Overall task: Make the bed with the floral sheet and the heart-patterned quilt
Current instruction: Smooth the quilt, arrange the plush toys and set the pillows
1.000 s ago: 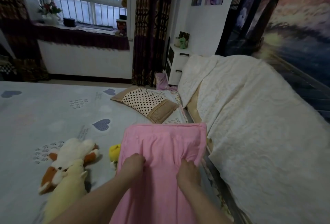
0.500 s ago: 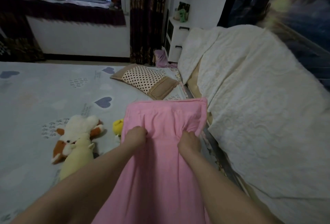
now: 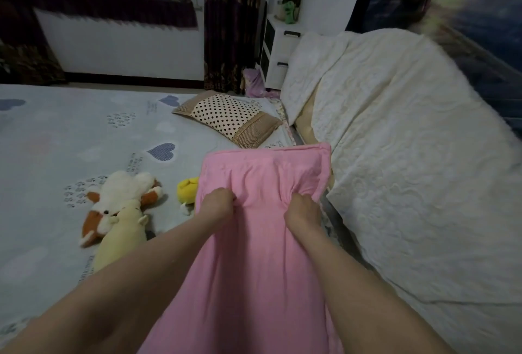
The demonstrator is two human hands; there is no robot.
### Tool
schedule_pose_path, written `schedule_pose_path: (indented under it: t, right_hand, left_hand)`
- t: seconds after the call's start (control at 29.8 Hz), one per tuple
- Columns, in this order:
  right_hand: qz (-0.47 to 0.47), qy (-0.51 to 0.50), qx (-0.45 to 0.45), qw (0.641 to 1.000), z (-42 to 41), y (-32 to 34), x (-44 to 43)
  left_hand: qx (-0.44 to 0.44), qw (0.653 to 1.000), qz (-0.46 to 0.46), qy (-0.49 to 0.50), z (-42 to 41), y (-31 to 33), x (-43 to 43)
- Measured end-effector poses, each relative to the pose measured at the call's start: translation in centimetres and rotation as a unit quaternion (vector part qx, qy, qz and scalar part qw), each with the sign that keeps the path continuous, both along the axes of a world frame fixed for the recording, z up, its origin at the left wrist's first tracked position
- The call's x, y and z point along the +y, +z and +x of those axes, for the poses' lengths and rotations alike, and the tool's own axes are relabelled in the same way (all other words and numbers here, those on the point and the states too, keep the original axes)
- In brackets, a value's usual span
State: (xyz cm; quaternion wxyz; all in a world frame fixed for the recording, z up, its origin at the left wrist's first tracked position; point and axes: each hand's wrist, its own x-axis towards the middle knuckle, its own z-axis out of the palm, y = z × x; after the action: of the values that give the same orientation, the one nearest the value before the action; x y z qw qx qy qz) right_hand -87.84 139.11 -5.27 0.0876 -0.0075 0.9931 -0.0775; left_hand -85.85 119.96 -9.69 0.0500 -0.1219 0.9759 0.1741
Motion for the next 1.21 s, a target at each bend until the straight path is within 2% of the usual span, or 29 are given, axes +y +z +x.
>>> schedule_pose_path:
  t: [0.17, 0.3, 0.37, 0.4, 0.44, 0.54, 0.6, 0.7, 0.77, 1.01, 1.11, 1.21]
  right_hand:
    - [0.085, 0.034, 0.068, 0.993, -2.9, 7.7, -0.9]
    - [0.159, 0.073, 0.15, 0.973, -3.8, 16.2, -5.3]
    - [0.14, 0.095, 0.142, 0.975, -4.1, 18.1, -9.3]
    - [0.105, 0.115, 0.123, 0.98, -4.0, 17.9, -11.7]
    - [0.061, 0.144, 0.103, 0.982, -3.6, 17.5, -14.0]
    - [-0.083, 0.23, 0.061, 0.968, -1.7, 13.5, -18.3]
    - [-0.117, 0.285, 0.043, 0.951, -0.1, 9.7, -18.5]
    - [-0.033, 0.289, 0.016, 0.957, 0.1, 4.8, -15.4]
    - [-0.005, 0.283, -0.017, 0.959, 0.4, 2.5, -14.4]
    - [-0.038, 0.237, -0.061, 0.969, -1.0, -1.9, -10.5]
    - [-0.052, 0.216, -0.048, 0.974, -1.4, -3.3, -8.6]
    - [-0.062, 0.176, -0.088, 0.978, -2.7, -5.6, -5.9]
  left_hand:
    - [0.046, 0.997, 0.068, 0.01, -2.3, 2.7, 1.0]
    - [0.109, 0.973, 0.204, 0.008, -4.6, 5.7, 0.0]
    - [0.121, 0.947, 0.295, 0.033, -4.3, 6.5, -2.3]
    - [0.127, 0.942, 0.305, 0.057, -3.5, 6.5, -4.1]
    - [0.13, 0.944, 0.294, 0.079, -2.8, 6.3, -6.2]
    - [0.098, 0.969, 0.184, 0.134, 0.0, 5.0, -12.3]
    - [0.075, 0.974, 0.147, 0.156, 2.3, 4.1, -14.9]
    - [0.022, 0.985, 0.112, 0.13, 4.1, 3.6, -14.0]
    - [0.002, 0.984, 0.096, 0.147, 5.3, 2.7, -13.4]
    - [-0.044, 0.992, 0.058, 0.105, 4.2, -0.7, -9.3]
    - [-0.059, 0.992, 0.049, 0.096, 3.7, -1.7, -7.7]
    - [-0.083, 0.992, 0.052, 0.084, 2.0, -3.7, -5.7]
